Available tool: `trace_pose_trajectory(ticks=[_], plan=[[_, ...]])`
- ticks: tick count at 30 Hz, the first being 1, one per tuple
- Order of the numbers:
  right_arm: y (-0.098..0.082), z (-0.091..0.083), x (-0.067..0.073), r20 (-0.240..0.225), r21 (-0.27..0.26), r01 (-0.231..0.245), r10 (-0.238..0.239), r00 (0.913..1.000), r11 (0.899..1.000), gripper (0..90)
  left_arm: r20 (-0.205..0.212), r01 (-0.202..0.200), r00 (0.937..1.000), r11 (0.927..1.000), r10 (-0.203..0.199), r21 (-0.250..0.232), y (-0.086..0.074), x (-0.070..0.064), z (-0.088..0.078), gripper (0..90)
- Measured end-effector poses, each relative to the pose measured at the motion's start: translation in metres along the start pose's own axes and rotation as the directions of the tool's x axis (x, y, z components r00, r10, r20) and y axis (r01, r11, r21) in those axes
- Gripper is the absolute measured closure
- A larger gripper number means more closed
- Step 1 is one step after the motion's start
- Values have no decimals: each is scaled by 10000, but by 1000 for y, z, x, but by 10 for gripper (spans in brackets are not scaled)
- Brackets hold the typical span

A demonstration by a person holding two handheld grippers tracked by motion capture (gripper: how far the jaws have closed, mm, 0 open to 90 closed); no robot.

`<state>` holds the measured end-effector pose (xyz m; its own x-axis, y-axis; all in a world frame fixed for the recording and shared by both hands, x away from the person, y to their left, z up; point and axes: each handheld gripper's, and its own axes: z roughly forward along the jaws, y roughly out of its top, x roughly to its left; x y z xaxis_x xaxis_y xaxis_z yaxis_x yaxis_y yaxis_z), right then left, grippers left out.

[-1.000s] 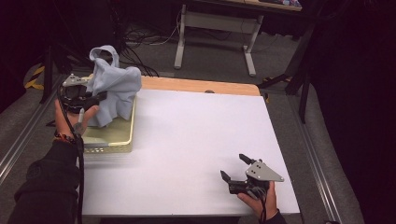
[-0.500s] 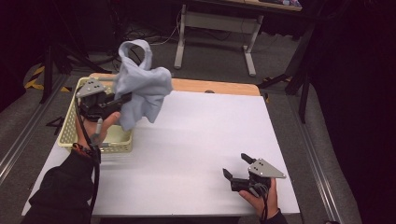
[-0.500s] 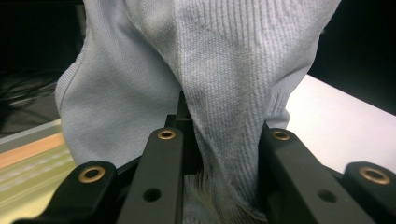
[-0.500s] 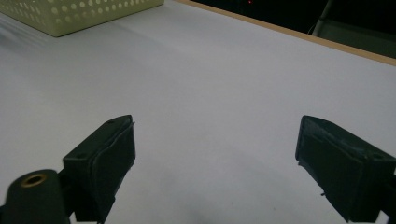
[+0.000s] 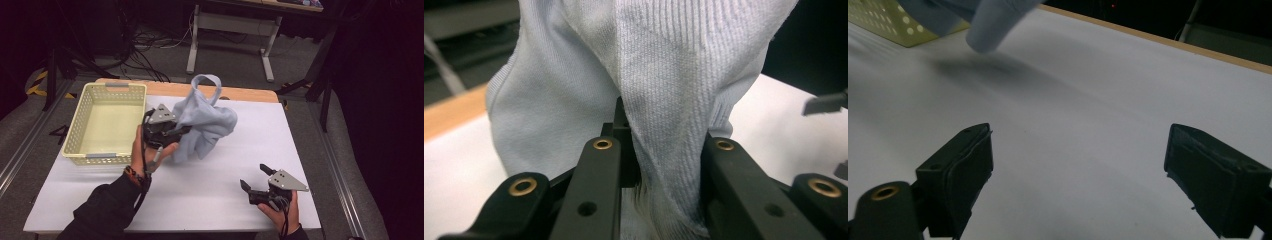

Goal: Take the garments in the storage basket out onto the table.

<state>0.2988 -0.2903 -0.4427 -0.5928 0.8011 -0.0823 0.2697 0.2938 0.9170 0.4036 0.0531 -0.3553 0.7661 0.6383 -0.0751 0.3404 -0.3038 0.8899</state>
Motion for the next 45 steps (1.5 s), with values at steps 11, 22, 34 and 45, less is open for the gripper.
trace_pose_trajectory(ticks=[11, 22, 34, 45], plan=[[1, -4, -2, -65, -246, -22, 21, 10000, 9997, 124, 261, -406, 9989, 9950, 384, 909, -12, -31, 46, 760], [0, 0, 4, -130, 124, 92, -90, 9999, 9999, 143, -613, -1229, 9901, 9910, 1261, 539, -26, -32, 28, 357], [9, 20, 30, -1509, 946, 1420, -1268, 9804, 9853, 379, -804, -3555, 9207, 9057, 3819, 2311, -90, -22, 17, 273], [19, 80, 51, -1908, 2262, 2035, -1615, 9682, 9526, 477, -197, -3575, 9266, 8957, 3756, 2644, -100, -14, 47, 393]])
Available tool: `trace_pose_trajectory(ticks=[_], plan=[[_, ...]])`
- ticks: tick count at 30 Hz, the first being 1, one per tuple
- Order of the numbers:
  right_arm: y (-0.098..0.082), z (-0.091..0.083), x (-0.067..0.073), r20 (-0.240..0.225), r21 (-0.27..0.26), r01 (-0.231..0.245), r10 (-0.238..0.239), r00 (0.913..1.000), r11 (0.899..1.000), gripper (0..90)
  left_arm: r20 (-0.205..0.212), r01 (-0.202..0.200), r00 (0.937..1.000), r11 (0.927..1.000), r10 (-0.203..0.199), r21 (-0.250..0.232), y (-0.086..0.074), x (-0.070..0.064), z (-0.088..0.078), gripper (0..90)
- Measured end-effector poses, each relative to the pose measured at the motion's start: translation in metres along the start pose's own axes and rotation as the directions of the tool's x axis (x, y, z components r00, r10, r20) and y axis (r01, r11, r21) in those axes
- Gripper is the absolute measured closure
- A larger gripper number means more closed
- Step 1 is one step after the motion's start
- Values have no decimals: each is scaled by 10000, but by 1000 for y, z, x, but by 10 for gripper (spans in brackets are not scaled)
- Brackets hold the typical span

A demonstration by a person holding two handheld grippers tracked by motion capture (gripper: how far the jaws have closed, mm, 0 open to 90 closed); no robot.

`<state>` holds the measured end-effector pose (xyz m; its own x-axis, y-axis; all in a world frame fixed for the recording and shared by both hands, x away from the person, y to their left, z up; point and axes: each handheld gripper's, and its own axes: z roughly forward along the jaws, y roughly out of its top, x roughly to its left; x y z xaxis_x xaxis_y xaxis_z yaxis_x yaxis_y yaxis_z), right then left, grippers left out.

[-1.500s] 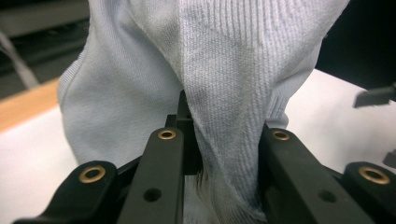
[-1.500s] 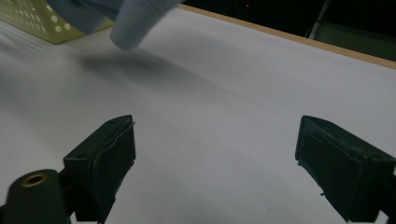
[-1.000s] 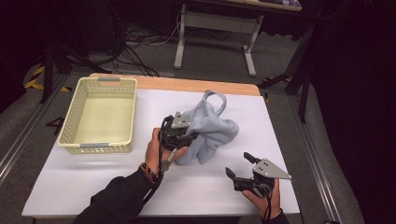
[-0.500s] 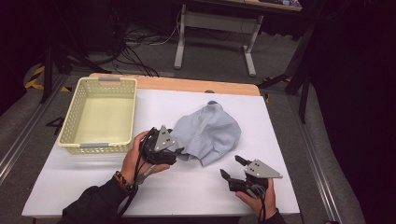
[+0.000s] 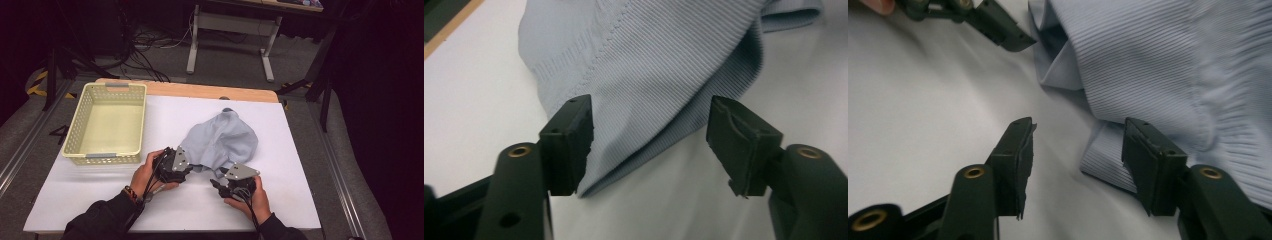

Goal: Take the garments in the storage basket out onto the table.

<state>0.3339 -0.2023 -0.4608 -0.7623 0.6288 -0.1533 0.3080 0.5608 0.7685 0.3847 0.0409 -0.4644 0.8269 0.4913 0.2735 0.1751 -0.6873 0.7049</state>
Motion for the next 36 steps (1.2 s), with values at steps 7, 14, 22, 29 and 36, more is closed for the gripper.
trace_pose_trajectory(ticks=[7, 14, 22, 29, 36], plan=[[-3, 8, -6, 442, 590, -267, 241, 9987, 9979, 728, 734, 566, 9956, 9981, -581, 229, 0, 8, 9, 596], [-3, -9, -9, 541, 1054, -2, -55, 9985, 9944, 846, 811, 837, 9930, 9962, -855, 253, -1, 10, 7, 863], [-6, -65, -16, 1086, 165, -346, 327, 9935, 9993, 847, 234, 356, 9991, 9991, -351, -228, 6, 6, -29, 866], [-2, -120, 5, 1462, -1109, -79, 241, 9890, 9938, 847, 6, -502, 9987, 9933, 505, -1038, 0, -18, -89, 874], [-12, -127, 21, 956, -1231, 13, 105, 9954, 9924, 704, 871, -338, 9953, 9952, 418, -921, -27, -39, -110, 896]])
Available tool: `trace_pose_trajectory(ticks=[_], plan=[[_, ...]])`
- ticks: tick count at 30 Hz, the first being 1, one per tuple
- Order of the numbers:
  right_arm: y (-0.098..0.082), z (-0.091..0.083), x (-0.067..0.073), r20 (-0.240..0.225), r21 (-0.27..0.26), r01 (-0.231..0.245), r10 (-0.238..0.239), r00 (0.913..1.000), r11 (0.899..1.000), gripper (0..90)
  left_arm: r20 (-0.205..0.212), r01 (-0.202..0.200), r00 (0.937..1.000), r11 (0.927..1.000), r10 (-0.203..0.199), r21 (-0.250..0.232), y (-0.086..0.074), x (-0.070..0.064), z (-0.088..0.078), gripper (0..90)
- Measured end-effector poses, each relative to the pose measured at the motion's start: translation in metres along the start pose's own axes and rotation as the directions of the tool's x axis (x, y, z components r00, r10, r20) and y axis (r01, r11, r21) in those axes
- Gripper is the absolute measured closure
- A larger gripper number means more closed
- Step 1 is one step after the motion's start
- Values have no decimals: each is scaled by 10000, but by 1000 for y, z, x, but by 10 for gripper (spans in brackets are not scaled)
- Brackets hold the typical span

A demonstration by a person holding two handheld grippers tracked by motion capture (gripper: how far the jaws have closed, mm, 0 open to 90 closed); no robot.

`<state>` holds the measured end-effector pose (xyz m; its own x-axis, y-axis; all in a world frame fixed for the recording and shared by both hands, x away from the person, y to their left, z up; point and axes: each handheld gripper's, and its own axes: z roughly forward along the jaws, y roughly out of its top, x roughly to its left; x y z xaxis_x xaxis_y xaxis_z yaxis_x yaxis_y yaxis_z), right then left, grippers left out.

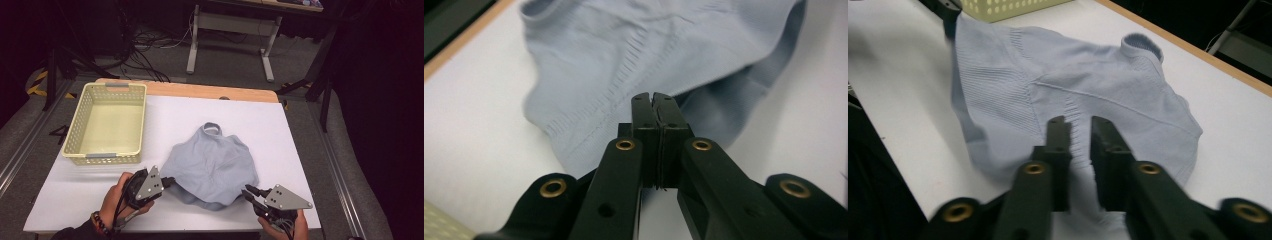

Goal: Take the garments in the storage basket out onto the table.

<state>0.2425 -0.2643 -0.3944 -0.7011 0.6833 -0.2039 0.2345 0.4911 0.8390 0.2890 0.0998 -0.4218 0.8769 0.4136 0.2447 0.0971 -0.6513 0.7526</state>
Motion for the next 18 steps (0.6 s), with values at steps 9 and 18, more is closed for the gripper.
trace_pose_trajectory(ticks=[9, 18], plan=[[-17, 12, -24, 1063, -271, -1034, 1057, 9887, 9943, 523, 423, 133, 9990, 9998, -139, 148, -30, 2, -4, 896], [-49, 44, -49, 1252, 576, -1992, 1908, 9736, 9783, 505, 338, 802, 9962, 9968, -803, 18, -43, 8, 7, 660]])
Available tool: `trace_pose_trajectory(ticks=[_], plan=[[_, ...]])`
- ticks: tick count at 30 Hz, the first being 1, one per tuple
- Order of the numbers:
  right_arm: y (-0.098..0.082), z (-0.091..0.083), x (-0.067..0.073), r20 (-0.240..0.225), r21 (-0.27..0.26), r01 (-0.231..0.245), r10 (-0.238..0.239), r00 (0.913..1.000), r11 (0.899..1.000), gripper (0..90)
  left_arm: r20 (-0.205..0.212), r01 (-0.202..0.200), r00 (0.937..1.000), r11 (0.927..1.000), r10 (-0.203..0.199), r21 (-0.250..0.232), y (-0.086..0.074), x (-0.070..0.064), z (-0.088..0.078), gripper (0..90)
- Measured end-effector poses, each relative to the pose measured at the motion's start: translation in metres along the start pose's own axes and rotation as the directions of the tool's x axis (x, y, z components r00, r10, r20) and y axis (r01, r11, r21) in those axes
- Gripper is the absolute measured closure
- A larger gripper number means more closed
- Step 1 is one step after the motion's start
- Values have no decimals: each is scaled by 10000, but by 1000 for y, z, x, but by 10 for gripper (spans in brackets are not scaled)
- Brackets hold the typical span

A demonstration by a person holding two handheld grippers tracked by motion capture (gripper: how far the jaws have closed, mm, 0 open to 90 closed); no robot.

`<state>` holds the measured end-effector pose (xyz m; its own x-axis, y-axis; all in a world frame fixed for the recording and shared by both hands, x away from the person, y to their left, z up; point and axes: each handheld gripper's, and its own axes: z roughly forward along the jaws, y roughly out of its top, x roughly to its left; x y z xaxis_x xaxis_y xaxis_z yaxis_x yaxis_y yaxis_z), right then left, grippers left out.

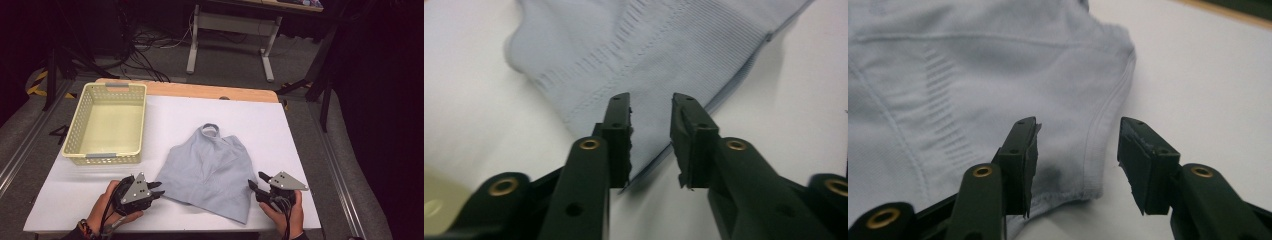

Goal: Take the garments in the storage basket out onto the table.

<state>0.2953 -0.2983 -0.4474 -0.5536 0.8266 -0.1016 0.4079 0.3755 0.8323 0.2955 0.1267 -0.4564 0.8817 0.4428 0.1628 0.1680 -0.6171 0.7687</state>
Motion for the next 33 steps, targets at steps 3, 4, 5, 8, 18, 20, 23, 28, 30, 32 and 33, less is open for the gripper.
trace_pose_trajectory(ticks=[3, 4, 5, 8, 18, 20, 23, 28, 30, 32, 33], plan=[[-5, 8, -3, -10, 387, 4, -4, 10000, 9993, 506, -54, 299, 9995, 9989, -297, 355, -3, 2, 8, 558], [-6, 11, -5, -26, 533, -60, 61, 10000, 9986, 506, -94, 503, 9987, 9983, -500, 308, -5, 5, 10, 508], [-7, 14, -8, -172, 713, -323, 336, 9993, 9969, 524, 54, 746, 9972, 9969, -748, 237, -8, 7, 11, 474], [-8, 17, -11, -334, 956, -427, 461, 9984, 9945, 586, 189, 1026, 9945, 9947, -1028, 76, -9, 8, 11, 461], [4, -7, -6, 311, -344, -72, 82, 9995, 9994, 805, 266, 968, 9947, 9923, -991, 770, -5, 1, 24, 516], [12, -26, 0, 934, -1315, 309, -187, 9955, 9908, 807, 236, 844, 9959, 9926, -868, 875, -2, -2, 25, 558], [21, -43, 12, 1434, -2066, 1007, -717, 9871, 9732, 808, 294, 559, 9979, 9950, -586, 833, 1, -6, 27, 634], [21, -47, 15, 1448, -2369, 879, -543, 9880, 9676, 808, 81, -1, 10000, 9978, -4, 660, 3, -14, 30, 825], [16, -43, 7, 1387, -2385, 334, 0, 9903, 9706, 809, 271, -56, 9996, 9985, 41, 547, 4, -17, 32, 849], [13, -40, 1, 1583, -2270, 125, 242, 9871, 9738, 809, 472, -118, 9988, 9990, 97, 429, 6, -21, 33, 857], [11, -38, -1, 1693, -2211, 146, 236, 9853, 9751, 809, 467, -205, 9987, 9989, 185, 429, 8, -23, 34, 857]])
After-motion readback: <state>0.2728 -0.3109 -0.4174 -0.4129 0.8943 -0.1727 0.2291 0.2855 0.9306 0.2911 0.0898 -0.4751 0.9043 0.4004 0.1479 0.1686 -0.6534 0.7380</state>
